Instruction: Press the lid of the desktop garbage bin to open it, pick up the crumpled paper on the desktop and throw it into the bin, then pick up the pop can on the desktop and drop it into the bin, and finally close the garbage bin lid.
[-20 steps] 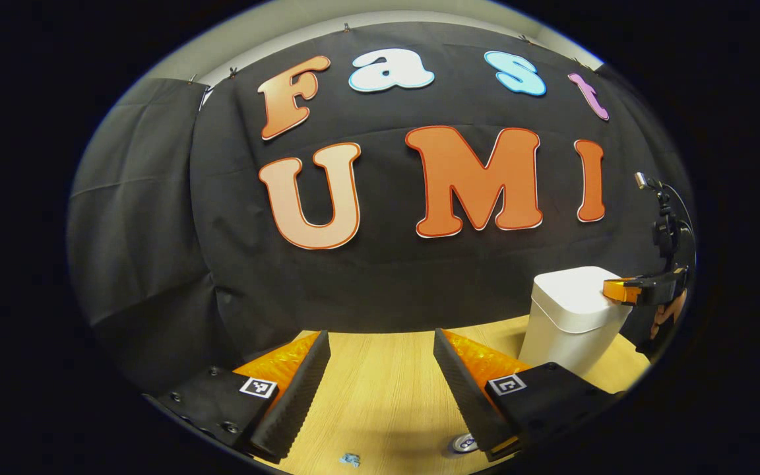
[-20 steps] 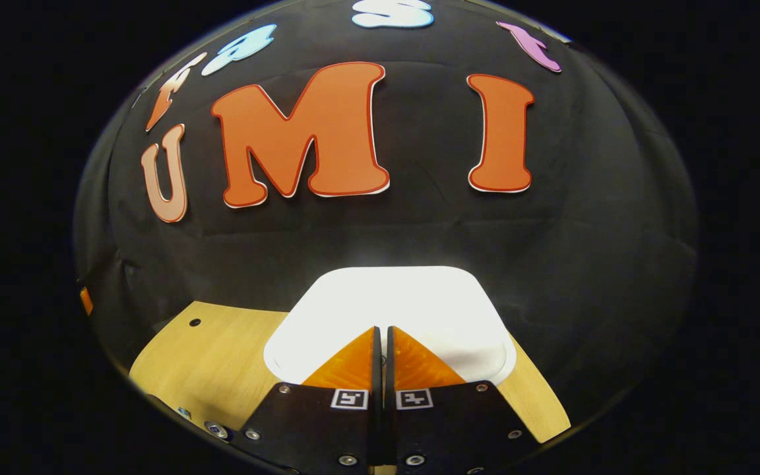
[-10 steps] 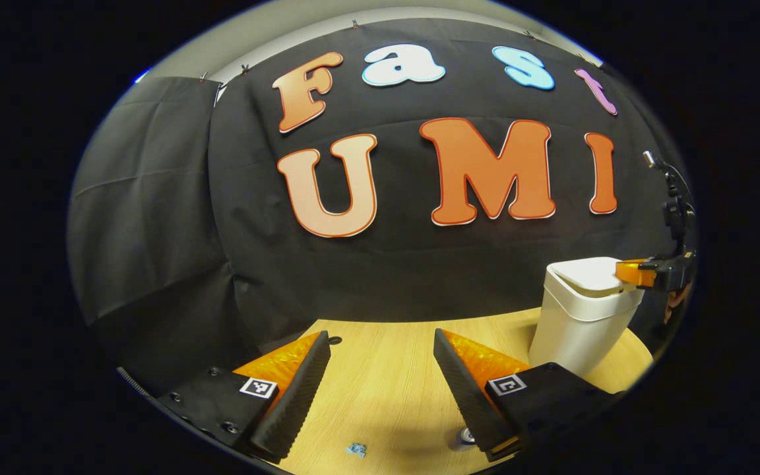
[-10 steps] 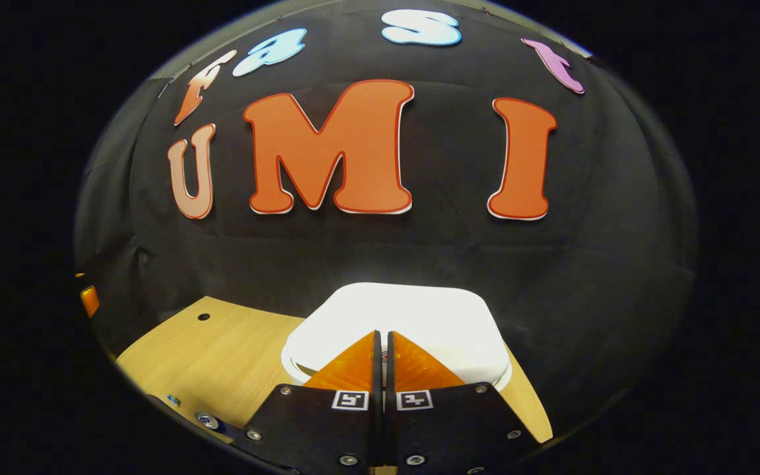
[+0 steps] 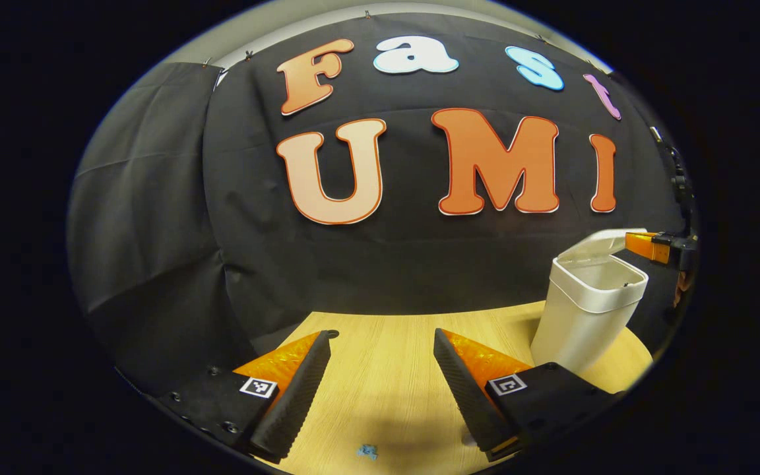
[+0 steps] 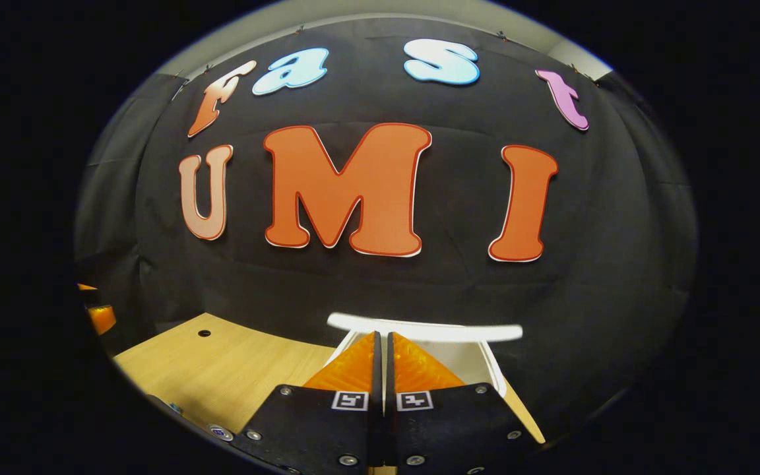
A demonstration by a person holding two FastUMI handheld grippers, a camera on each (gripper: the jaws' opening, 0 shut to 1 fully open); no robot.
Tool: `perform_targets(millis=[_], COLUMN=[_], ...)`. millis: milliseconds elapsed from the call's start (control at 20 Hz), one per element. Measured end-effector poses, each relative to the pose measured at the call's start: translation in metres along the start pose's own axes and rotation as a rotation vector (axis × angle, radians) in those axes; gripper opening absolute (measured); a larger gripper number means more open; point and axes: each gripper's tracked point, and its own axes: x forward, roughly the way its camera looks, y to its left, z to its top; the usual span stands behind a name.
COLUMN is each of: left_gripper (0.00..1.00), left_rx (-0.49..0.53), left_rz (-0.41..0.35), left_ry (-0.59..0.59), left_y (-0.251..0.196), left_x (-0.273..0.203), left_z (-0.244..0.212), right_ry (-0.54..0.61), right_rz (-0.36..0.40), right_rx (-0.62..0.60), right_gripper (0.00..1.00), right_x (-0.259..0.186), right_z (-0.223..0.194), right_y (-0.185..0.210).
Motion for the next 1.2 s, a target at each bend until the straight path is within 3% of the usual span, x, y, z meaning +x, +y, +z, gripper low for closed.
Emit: perform_targets(millis=[400, 500, 600, 750, 850, 1200], left_gripper=[1.0, 1.0, 1.0, 1.0, 0.98, 1.0], left_rx=[-0.04, -0.04, -0.05, -0.059, -0.059, -0.064], left_rz=[-0.065, -0.082, -0.108, -0.151, -0.174, -0.216], left_ry=[0.106, 0.149, 0.195, 0.267, 0.325, 0.528], left_y=[0.017, 0.02, 0.019, 0.014, 0.014, 0.014], left_x=[0.019, 0.02, 0.019, 0.018, 0.016, 0.001], left_z=[-0.04, -0.056, -0.071, -0.098, -0.119, -0.192], right_ry=[0.051, 0.071, 0.08, 0.126, 0.174, 0.284], right_rz=[0.042, 0.066, 0.097, 0.137, 0.154, 0.24], right_rx=[0.006, -0.014, -0.024, -0.016, -0.021, -0.066], right_gripper=[0.05, 0.19, 0.42, 0.58, 0.65, 0.74], right_x=[-0.023, -0.034, -0.043, -0.056, -0.064, -0.088], right_z=[-0.024, -0.036, -0.044, -0.066, -0.084, -0.129], right_y=[0.046, 0.061, 0.078, 0.101, 0.113, 0.153])
